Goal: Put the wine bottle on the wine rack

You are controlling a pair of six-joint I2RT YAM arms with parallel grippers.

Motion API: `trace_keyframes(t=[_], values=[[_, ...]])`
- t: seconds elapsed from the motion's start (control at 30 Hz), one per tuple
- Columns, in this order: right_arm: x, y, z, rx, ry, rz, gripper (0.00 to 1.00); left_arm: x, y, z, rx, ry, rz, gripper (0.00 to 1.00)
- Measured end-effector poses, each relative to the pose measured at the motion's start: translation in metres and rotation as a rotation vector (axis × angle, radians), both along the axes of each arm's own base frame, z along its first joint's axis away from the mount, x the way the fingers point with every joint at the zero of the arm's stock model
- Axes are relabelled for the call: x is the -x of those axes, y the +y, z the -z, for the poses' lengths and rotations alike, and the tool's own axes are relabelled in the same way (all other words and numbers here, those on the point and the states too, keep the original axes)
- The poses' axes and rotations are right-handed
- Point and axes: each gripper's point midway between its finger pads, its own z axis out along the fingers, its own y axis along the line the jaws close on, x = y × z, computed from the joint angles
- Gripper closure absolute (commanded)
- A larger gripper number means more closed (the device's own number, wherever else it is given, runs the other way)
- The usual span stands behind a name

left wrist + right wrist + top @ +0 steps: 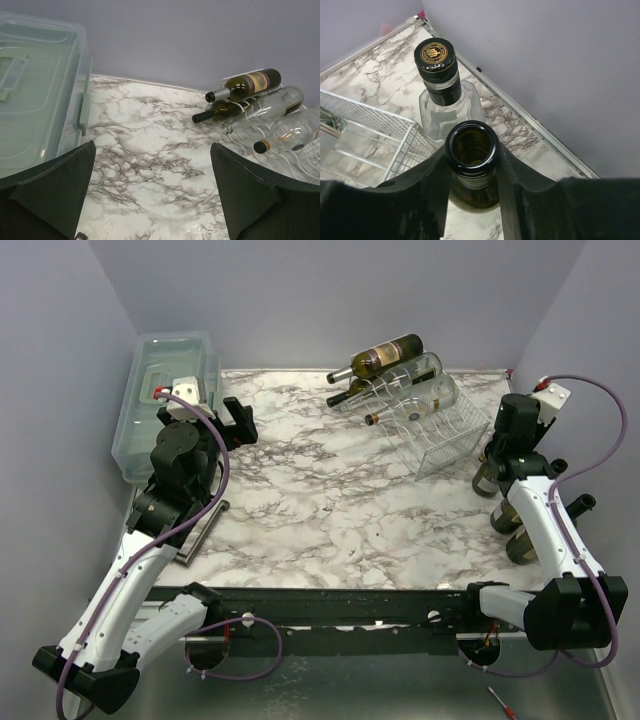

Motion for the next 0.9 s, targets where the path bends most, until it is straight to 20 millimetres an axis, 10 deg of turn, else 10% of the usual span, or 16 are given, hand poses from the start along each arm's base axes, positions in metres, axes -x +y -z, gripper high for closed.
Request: trace_keyframes(t=[0.4, 0.67, 0.9], values=[[0.001, 0.002, -0.002, 0.021, 0.019, -0.031, 0.76, 0.0, -0.001, 0.0, 0.0, -0.001, 0.002, 0.01], [0.017, 0.027, -0.016, -0.026, 0.01, -0.208, 0.99, 0.003, -0.005, -0.001, 0.001, -0.004, 0.019, 0.01], [0.012, 0.067, -0.014, -0.054, 0.032, -0.434, 0.99, 0.004, -0.004, -0.003, 0.002, -0.011, 0.018, 0.01]])
